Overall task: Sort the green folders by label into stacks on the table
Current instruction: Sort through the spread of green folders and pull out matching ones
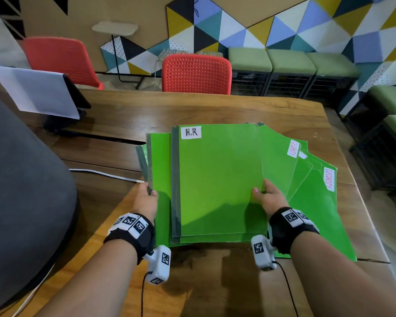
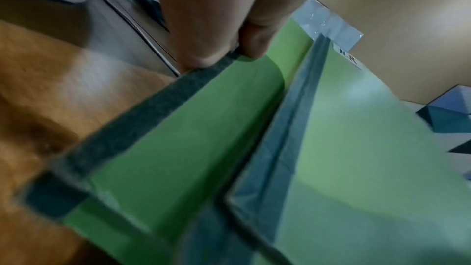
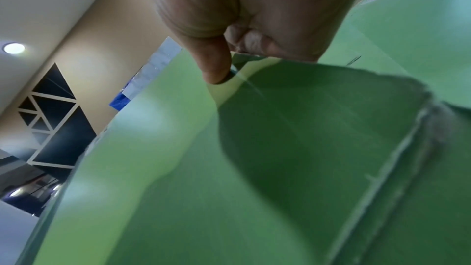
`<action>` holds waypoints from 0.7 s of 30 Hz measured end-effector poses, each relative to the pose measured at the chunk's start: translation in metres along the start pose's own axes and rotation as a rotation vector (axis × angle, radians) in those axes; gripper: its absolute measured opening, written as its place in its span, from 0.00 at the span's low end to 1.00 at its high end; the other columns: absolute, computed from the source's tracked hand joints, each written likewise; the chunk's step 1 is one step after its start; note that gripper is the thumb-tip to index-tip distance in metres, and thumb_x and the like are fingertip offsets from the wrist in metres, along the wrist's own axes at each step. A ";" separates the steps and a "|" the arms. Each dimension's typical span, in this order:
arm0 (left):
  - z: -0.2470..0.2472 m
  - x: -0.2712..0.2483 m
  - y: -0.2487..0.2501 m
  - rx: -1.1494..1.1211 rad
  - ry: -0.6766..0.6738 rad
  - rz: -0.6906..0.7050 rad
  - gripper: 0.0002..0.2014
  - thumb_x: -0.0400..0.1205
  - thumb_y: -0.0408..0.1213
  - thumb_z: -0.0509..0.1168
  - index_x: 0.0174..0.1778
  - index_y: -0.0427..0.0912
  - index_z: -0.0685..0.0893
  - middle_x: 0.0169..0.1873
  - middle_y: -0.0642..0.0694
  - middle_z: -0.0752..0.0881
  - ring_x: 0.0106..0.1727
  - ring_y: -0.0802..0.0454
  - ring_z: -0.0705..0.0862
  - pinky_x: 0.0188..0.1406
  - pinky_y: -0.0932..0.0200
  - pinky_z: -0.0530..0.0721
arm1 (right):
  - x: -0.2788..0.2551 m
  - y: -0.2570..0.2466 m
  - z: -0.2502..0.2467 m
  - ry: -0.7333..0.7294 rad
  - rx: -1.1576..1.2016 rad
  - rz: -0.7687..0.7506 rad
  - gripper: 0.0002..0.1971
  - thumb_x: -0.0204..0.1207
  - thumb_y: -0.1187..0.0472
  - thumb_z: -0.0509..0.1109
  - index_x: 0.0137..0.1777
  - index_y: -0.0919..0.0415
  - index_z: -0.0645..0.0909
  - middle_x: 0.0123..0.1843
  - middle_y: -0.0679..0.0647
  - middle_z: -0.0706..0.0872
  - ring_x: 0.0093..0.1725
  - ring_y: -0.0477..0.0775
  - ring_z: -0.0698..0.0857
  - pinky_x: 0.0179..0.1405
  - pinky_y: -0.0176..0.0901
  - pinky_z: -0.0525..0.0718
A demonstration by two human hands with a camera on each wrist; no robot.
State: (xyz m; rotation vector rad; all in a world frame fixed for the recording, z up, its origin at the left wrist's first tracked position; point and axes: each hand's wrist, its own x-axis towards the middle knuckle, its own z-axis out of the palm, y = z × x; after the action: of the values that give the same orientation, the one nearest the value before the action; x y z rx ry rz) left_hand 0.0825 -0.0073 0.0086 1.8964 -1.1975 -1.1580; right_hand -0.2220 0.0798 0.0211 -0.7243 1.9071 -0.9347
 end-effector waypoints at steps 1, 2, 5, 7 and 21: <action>0.006 -0.005 0.001 -0.066 -0.050 -0.009 0.15 0.85 0.26 0.55 0.65 0.42 0.76 0.43 0.45 0.80 0.48 0.41 0.80 0.43 0.53 0.77 | -0.001 0.002 0.001 -0.017 0.002 0.001 0.34 0.81 0.59 0.66 0.84 0.55 0.55 0.83 0.59 0.62 0.79 0.62 0.68 0.76 0.58 0.70; 0.012 -0.011 0.002 -0.151 -0.111 -0.028 0.15 0.84 0.24 0.54 0.60 0.44 0.77 0.39 0.47 0.78 0.43 0.42 0.79 0.39 0.54 0.76 | -0.003 0.004 0.002 -0.033 0.010 0.011 0.34 0.82 0.60 0.66 0.84 0.55 0.55 0.83 0.58 0.62 0.79 0.62 0.66 0.75 0.57 0.69; 0.025 -0.024 0.010 -0.307 -0.251 -0.090 0.14 0.86 0.25 0.51 0.55 0.45 0.78 0.39 0.46 0.78 0.38 0.48 0.78 0.39 0.54 0.77 | -0.005 0.011 -0.004 -0.006 0.105 0.078 0.34 0.80 0.63 0.67 0.83 0.55 0.57 0.83 0.60 0.63 0.75 0.65 0.72 0.72 0.59 0.75; 0.029 -0.020 0.012 -0.219 -0.275 -0.068 0.14 0.87 0.29 0.53 0.61 0.46 0.79 0.46 0.44 0.83 0.47 0.46 0.80 0.50 0.50 0.80 | -0.003 0.015 -0.011 0.043 0.162 0.146 0.34 0.79 0.66 0.68 0.83 0.57 0.58 0.82 0.61 0.64 0.70 0.67 0.77 0.67 0.65 0.80; 0.003 0.048 -0.001 0.572 -0.132 -0.205 0.30 0.80 0.52 0.67 0.73 0.37 0.76 0.68 0.38 0.82 0.66 0.39 0.82 0.68 0.47 0.79 | 0.008 0.022 -0.024 0.070 -0.008 0.246 0.30 0.82 0.63 0.65 0.82 0.59 0.60 0.62 0.65 0.80 0.47 0.64 0.85 0.53 0.65 0.87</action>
State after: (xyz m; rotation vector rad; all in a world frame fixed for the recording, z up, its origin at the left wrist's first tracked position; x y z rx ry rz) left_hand 0.0906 -0.0508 -0.0107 2.4413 -1.5587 -1.1403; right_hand -0.2493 0.0938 0.0074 -0.4532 2.0087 -0.8071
